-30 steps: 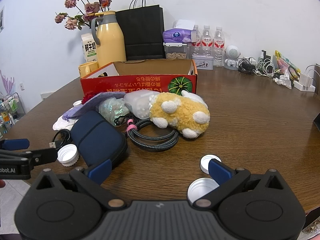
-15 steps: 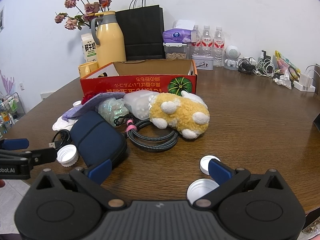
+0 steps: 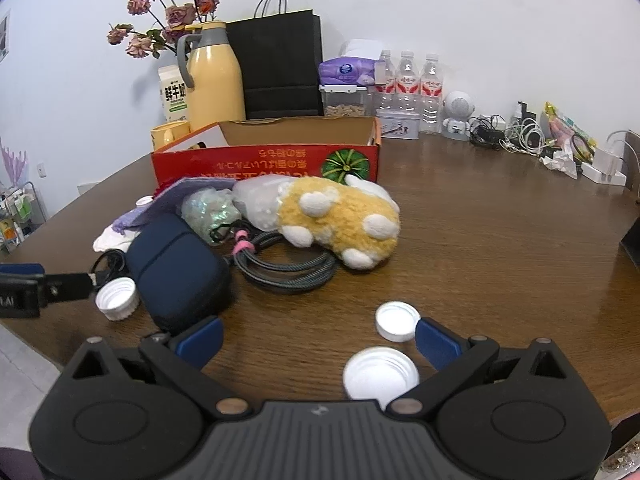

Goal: Organize objects
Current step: 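Grasp a white bottle cap with the left tool while the right tool grasps another cap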

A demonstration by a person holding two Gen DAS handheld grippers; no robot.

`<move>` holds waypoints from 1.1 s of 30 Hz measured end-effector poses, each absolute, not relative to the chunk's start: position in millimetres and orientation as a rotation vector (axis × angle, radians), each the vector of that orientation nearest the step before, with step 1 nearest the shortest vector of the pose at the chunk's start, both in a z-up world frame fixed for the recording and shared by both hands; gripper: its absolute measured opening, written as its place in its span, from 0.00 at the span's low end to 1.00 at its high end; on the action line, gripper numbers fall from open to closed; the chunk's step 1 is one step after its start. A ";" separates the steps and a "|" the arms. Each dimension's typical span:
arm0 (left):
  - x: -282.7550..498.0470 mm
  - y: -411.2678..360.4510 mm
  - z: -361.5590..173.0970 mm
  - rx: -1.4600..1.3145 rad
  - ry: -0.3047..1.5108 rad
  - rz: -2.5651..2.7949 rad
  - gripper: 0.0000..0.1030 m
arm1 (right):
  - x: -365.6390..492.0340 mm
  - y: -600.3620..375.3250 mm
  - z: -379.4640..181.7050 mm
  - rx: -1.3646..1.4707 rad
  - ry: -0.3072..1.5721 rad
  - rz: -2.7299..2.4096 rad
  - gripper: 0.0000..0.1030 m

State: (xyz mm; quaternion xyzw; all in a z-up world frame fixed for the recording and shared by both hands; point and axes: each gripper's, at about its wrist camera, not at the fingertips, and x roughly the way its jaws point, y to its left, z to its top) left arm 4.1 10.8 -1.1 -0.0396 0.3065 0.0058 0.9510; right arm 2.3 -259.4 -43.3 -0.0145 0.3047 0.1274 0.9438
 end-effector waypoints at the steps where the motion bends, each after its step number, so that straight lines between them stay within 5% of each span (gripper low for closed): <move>1: 4.5 11.5 -1.8 -0.084 0.627 0.013 1.00 | 2.5 -261.6 -44.6 -0.026 0.624 0.257 0.95; 15: 4.4 3.9 -11.2 -0.089 0.660 -0.009 1.00 | 1.0 -284.7 -64.4 -0.015 0.641 0.257 0.66; 20: 5.7 0.0 -14.6 -0.084 0.669 -0.016 1.00 | -0.6 -285.2 -66.7 -0.019 0.607 0.274 0.38; 27: 9.3 -5.4 -18.0 -0.079 0.674 -0.040 0.99 | 1.5 -281.6 -66.9 0.001 0.596 0.318 0.38; 33: 14.9 -14.3 -19.8 -0.059 0.677 -0.069 0.82 | 4.9 -272.2 -64.4 0.006 0.580 0.362 0.38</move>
